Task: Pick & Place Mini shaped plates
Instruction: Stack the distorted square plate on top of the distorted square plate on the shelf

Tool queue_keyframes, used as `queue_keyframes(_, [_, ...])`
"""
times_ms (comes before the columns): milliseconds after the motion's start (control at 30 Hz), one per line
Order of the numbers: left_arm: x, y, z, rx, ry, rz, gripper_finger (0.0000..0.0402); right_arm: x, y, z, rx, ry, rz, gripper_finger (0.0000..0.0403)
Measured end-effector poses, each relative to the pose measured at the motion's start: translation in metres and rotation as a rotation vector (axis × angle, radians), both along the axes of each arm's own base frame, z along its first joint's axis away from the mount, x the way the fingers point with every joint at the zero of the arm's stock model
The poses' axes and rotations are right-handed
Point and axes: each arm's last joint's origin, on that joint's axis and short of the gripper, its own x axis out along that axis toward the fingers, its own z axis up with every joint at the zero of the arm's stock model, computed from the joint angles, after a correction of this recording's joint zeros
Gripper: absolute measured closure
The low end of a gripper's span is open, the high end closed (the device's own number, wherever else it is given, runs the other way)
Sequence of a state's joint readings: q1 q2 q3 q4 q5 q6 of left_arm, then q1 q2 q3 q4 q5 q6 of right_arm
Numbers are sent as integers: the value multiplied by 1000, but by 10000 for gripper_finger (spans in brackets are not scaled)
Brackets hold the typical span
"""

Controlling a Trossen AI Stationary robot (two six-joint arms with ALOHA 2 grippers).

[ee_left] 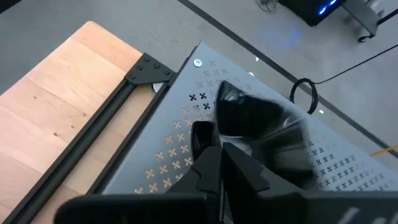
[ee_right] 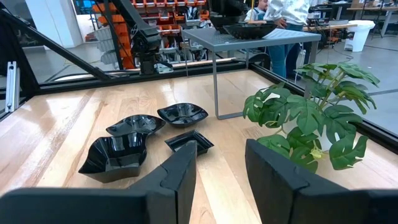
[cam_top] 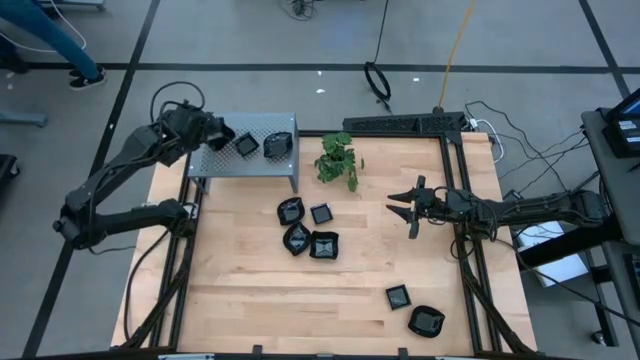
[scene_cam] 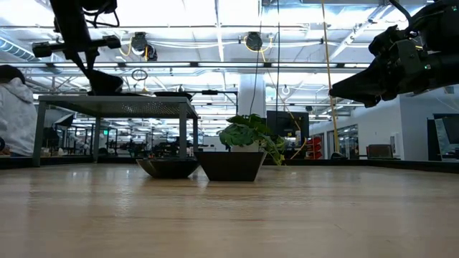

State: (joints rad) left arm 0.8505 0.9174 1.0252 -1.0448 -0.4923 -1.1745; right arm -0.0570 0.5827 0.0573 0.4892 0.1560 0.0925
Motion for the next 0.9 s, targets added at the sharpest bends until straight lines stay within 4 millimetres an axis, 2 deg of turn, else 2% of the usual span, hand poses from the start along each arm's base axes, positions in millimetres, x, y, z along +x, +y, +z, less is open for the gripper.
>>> queue_keyframes(300, [0, 0, 10, 48, -24, -13, 395, 0, 0, 0, 0, 0, -1, 275])
queue_keyframes(467, [8, 7, 0, 7, -6, -3, 383, 0, 0, 0, 0, 0, 0, 275])
queue_keyframes(667, [18, 15, -7, -13, 11, -6, 397, 0, 0, 0, 0, 0, 0, 275])
queue_keyframes(900, [17, 14, -7, -20, -4, 0, 345, 0, 0, 0, 0, 0, 0, 275])
